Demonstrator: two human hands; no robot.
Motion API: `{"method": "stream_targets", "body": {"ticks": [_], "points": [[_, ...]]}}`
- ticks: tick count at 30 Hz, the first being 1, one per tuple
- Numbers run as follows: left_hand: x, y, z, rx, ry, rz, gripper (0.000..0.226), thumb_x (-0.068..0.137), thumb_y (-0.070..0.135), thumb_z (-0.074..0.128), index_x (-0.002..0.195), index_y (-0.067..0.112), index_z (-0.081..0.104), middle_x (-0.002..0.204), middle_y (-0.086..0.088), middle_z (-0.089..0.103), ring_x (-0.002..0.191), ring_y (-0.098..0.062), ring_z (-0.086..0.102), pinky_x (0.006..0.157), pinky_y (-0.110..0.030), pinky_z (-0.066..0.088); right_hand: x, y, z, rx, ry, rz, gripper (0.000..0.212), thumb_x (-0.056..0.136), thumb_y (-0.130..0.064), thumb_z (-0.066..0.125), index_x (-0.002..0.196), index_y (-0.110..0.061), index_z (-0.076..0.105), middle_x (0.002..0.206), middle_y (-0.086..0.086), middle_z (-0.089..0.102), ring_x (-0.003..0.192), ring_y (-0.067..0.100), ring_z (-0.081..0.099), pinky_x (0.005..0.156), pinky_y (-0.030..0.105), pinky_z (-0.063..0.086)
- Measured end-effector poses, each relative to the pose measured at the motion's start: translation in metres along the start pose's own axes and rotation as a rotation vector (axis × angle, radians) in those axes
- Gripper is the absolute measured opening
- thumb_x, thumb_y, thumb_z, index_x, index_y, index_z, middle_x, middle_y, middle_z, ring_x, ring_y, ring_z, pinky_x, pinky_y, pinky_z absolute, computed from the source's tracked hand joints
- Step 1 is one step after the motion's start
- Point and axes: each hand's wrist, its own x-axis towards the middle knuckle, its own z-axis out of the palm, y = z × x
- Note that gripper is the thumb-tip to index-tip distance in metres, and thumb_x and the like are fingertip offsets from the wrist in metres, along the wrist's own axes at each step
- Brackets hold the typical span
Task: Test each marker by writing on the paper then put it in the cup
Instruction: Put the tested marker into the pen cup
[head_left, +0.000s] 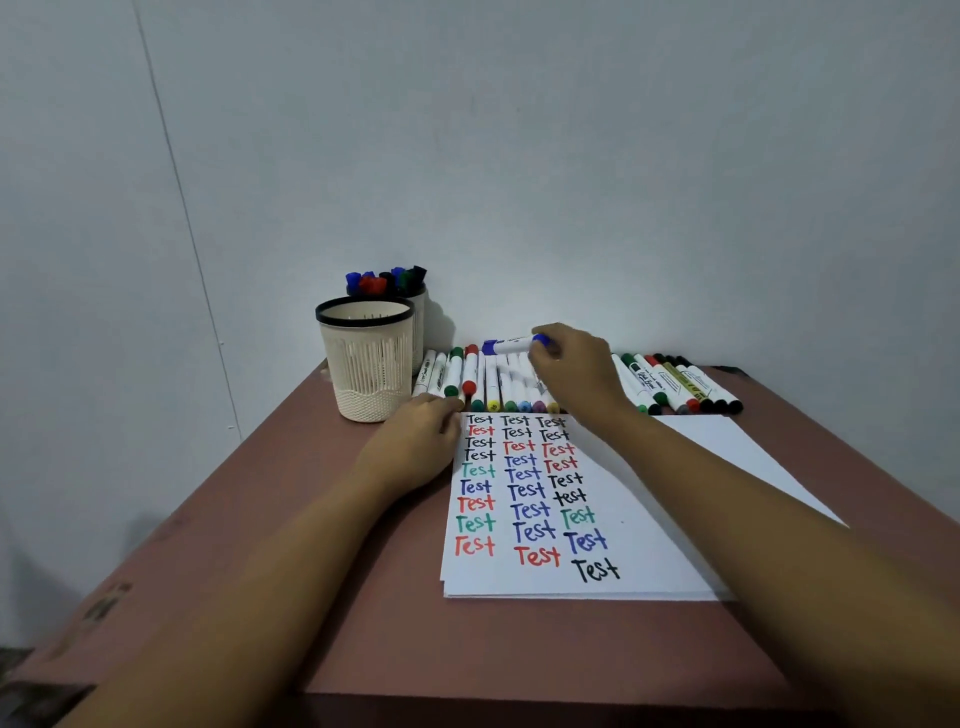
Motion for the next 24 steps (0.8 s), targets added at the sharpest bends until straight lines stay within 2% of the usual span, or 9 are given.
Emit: {"method": "stream_targets", "body": {"ticks": [2, 4, 5, 7, 9, 13, 16, 19, 24], "points": [[-0.001, 0.007, -0.002, -0.03, 0.046, 0.035, 0.04, 0.099, 0.021, 0.04, 0.137, 0.01, 0.044, 0.136, -0.01, 0.048, 0.12, -0.022, 0.046, 0.097, -0.025, 0.034, -0.012, 0.002, -0.015, 0.179, 0.008, 0.092, 0.023, 0.094, -0.013, 0.049, 0.107, -0.011, 0.067, 0.086, 0.011, 0.067, 0.062, 0.015, 0.053, 0.058, 0.022, 0.044], [-0.002, 0.014, -0.002, -0.04, 0.072, 0.094, 0.046, 0.099, 0.023, 0.041, 0.142, 0.01, 0.035, 0.142, -0.008, 0.041, 0.124, -0.019, 0.042, 0.098, -0.022, 0.031, -0.026, 0.004, -0.027, 0.373, -0.002, 0.19, 0.019, 0.092, -0.011, 0.05, 0.096, -0.013, 0.068, 0.083, 0.012, 0.069, 0.07, 0.022, 0.062, 0.067, 0.034, 0.051], [-0.002, 0.017, -0.002, -0.039, 0.071, 0.12, 0.048, 0.099, 0.024, 0.041, 0.144, 0.011, 0.032, 0.144, -0.007, 0.037, 0.125, -0.019, 0.041, 0.099, -0.022, 0.031, -0.033, 0.005, -0.032, 0.445, -0.016, 0.228, 0.019, 0.093, -0.009, 0.049, 0.095, -0.01, 0.068, 0.08, 0.009, 0.069, 0.073, 0.02, 0.064, 0.072, 0.035, 0.053], [-0.002, 0.023, 0.0, -0.035, 0.035, 0.156, 0.053, 0.098, 0.028, 0.042, 0.146, 0.013, 0.026, 0.147, -0.006, 0.032, 0.128, -0.018, 0.038, 0.101, -0.022, 0.029, -0.047, 0.007, -0.036, 0.547, -0.047, 0.28, 0.02, 0.095, -0.009, 0.047, 0.092, -0.006, 0.067, 0.078, 0.005, 0.068, 0.073, 0.014, 0.064, 0.072, 0.03, 0.053], [-0.002, 0.028, 0.003, -0.028, -0.012, 0.188, 0.054, 0.098, 0.03, 0.042, 0.146, 0.013, 0.025, 0.146, -0.004, 0.034, 0.129, -0.016, 0.036, 0.1, -0.02, 0.028, -0.057, 0.006, -0.036, 0.635, -0.057, 0.325, 0.025, 0.096, -0.009, 0.045, 0.082, -0.013, 0.065, 0.075, 0.004, 0.068, 0.072, 0.013, 0.063, 0.07, 0.03, 0.054], [0.0, 0.031, 0.005, -0.018, -0.074, 0.205, 0.043, 0.1, 0.031, 0.036, 0.139, 0.014, 0.037, 0.124, -0.006, 0.051, 0.1, -0.012, 0.046, 0.079, -0.017, 0.031, -0.059, 0.005, -0.028, 0.78, -0.039, 0.415, 0.024, 0.096, -0.01, 0.043, 0.082, -0.011, 0.063, 0.071, 0.006, 0.066, 0.067, 0.014, 0.06, 0.063, 0.027, 0.051], [0.0, 0.035, 0.004, -0.028, -0.099, 0.203, 0.034, 0.1, 0.032, 0.033, 0.126, 0.014, 0.045, 0.103, -0.002, 0.052, 0.074, -0.005, 0.041, 0.062, -0.017, 0.027, -0.054, 0.005, -0.024, 0.887, -0.06, 0.439, 0.02, 0.096, -0.021, 0.052, 0.081, -0.011, 0.062, 0.065, 0.002, 0.062, 0.059, 0.01, 0.056, 0.056, 0.025, 0.045], [-0.002, 0.041, 0.004, 0.007, -0.082, 0.225, 0.033, 0.1, 0.033, 0.033, 0.124, 0.014, 0.044, 0.097, 0.002, 0.05, 0.077, -0.01, 0.045, 0.064, -0.024, 0.031, -0.054, 0.01, -0.018, 0.833, -0.118, 0.411, 0.025, 0.088, -0.032, 0.065, 0.076, -0.011, 0.061, 0.059, -0.001, 0.055, 0.054, 0.011, 0.047, 0.053, 0.027, 0.036], [-0.002, 0.041, 0.004, 0.022, -0.077, 0.235, 0.032, 0.099, 0.035, 0.035, 0.122, 0.015, 0.045, 0.078, 0.008, 0.047, 0.064, -0.004, 0.044, 0.055, -0.023, 0.033, -0.054, 0.012, -0.015, 0.83, -0.114, 0.383, 0.024, 0.089, -0.026, 0.064, 0.074, -0.009, 0.06, 0.058, 0.0, 0.053, 0.053, 0.01, 0.044, 0.052, 0.024, 0.037]]}}
